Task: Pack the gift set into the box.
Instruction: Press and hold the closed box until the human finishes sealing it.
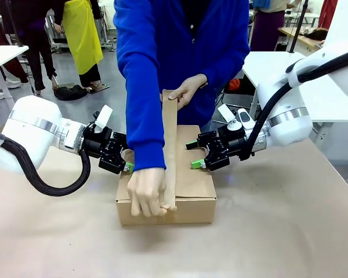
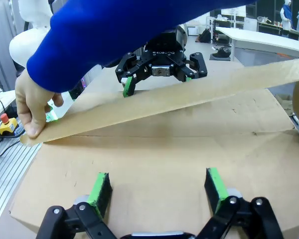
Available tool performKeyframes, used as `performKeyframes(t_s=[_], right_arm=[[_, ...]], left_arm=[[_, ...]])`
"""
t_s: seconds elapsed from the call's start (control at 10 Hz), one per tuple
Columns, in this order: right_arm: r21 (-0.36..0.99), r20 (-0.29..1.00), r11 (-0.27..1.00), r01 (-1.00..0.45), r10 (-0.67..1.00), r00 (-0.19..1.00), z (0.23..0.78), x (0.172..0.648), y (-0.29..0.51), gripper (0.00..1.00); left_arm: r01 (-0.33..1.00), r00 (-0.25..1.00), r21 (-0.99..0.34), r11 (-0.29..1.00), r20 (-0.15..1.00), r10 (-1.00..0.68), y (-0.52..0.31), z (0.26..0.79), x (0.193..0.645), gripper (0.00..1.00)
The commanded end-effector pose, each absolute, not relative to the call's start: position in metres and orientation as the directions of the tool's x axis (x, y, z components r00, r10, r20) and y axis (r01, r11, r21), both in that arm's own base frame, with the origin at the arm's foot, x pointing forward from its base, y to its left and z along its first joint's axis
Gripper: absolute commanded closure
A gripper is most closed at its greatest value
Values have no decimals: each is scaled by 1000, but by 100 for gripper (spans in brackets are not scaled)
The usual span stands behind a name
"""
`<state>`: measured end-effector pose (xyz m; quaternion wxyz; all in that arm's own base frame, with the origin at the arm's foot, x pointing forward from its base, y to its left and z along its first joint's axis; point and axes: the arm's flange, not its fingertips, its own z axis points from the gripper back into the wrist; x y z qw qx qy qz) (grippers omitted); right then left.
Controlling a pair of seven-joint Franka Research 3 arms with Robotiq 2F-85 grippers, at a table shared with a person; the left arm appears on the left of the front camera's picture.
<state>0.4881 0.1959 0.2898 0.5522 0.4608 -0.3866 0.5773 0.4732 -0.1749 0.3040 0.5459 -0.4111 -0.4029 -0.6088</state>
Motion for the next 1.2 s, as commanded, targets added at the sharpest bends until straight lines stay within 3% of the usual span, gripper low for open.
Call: performKeyframes(t_s=[0.0,1.1], right_arm=[[66,959,-88,-994,280,39,288,487,196,0],[66,959,-88,-994,280,39,288,487,196,0]], left_arm=[[995,-80,56,-81,939,-333,-174,303,471,0],[995,-80,56,-81,939,-333,-174,303,471,0]])
